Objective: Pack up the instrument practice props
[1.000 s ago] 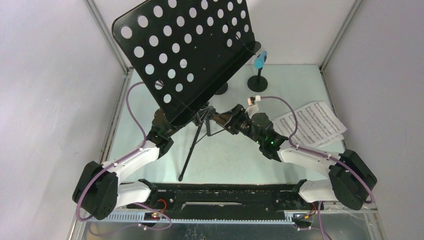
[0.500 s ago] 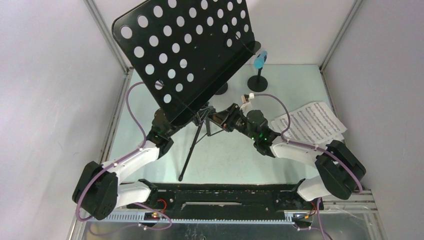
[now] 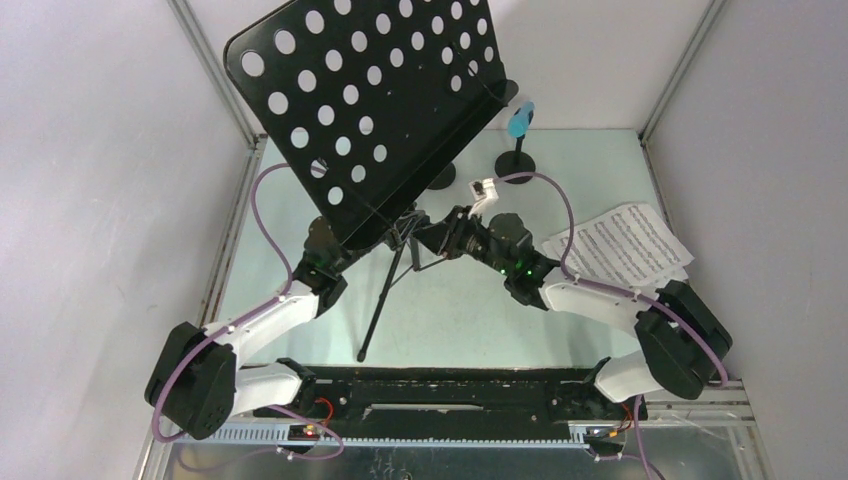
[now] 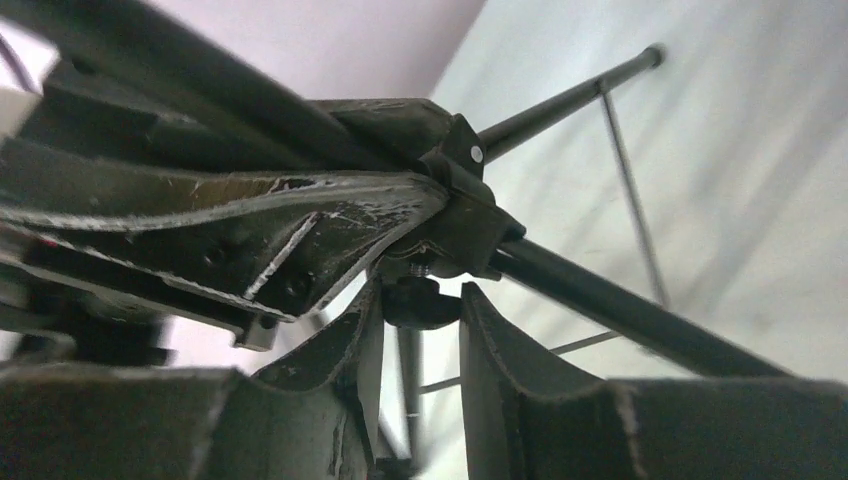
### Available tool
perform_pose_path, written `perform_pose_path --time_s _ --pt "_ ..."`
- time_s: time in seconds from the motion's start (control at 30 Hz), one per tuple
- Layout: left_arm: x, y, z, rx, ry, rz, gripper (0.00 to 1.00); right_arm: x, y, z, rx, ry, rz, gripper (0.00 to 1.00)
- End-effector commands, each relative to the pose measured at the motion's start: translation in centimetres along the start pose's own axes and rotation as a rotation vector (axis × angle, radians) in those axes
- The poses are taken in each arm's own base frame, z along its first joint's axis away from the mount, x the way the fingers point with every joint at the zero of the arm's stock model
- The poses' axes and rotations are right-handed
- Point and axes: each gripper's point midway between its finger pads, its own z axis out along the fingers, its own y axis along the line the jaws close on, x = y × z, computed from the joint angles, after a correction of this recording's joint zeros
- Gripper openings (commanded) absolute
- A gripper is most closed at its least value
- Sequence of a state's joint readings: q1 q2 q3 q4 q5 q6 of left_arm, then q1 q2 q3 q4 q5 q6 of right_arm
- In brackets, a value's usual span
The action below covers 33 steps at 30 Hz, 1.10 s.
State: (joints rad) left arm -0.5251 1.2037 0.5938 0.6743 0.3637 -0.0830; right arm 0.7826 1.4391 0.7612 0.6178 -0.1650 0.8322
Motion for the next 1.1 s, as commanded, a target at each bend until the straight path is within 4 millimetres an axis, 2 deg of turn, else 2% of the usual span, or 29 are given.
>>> perform_pose_path --time_s 0.0,0.13,0.23,0.37,0.47,0.53,0.63,0.67,0.73,0.77,0.8,0.9,1.07 --pt "9.7 -3.1 -2.1 0.1 0.34 -0.151 0.0 0.7 1.9 0.4 -0.003 0.041 -0.623 0.0" --pt "9.6 -3.2 -2.2 0.098 0.338 -0.148 0.0 3.3 2.4 -0.4 0.011 0.12 -1.161 0.0" --pt "9.7 -3.2 -2.1 0.099 0.34 -0.148 0.0 4.8 1.0 -0.6 0.085 0.198 -1.534 0.0" --pt "9.8 -3.2 -2.1 0.101 0.345 -0.147 0.0 5.3 -1.6 -0.6 0.276 0.291 -1.863 0.0" --pt "9.8 -3.2 -2.2 0.095 0.344 -0.143 0.0 4.8 -2.6 -0.3 0.392 0.288 -1.977 0.0" --pt "9.8 -3.2 -2.2 0.093 0.345 -0.142 0.0 4.4 -2.0 -0.2 0.415 0.244 -1.96 0.0" --pt "9.9 -3.0 -2.2 0.083 0.348 -0.14 0.0 3.4 -0.1 -0.1 0.382 0.145 -1.858 0.0" --pt "9.9 -2.9 -2.2 0.079 0.345 -0.14 0.0 2.9 0.8 -0.3 0.373 0.108 -1.821 0.15" --pt "9.9 -2.8 -2.2 0.069 0.344 -0.138 0.0 2.1 2.2 -0.5 0.362 0.024 -1.751 0.74" --pt "9.9 -2.7 -2.2 0.069 0.345 -0.138 0.0 1.6 2.8 -0.7 0.36 -0.022 -1.728 0.88" --pt "10.0 -2.7 -2.2 0.068 0.347 -0.139 0.01 1.4 3.3 -0.9 0.357 -0.051 -1.709 0.95" --pt "9.9 -2.7 -2.3 0.068 0.345 -0.138 0.01 0.8 4.0 -1.9 0.347 -0.108 -1.599 0.99" --pt "9.8 -2.6 -2.4 0.059 0.341 -0.132 0.02 -0.7 4.2 -4.5 0.207 -0.257 -1.153 0.99"
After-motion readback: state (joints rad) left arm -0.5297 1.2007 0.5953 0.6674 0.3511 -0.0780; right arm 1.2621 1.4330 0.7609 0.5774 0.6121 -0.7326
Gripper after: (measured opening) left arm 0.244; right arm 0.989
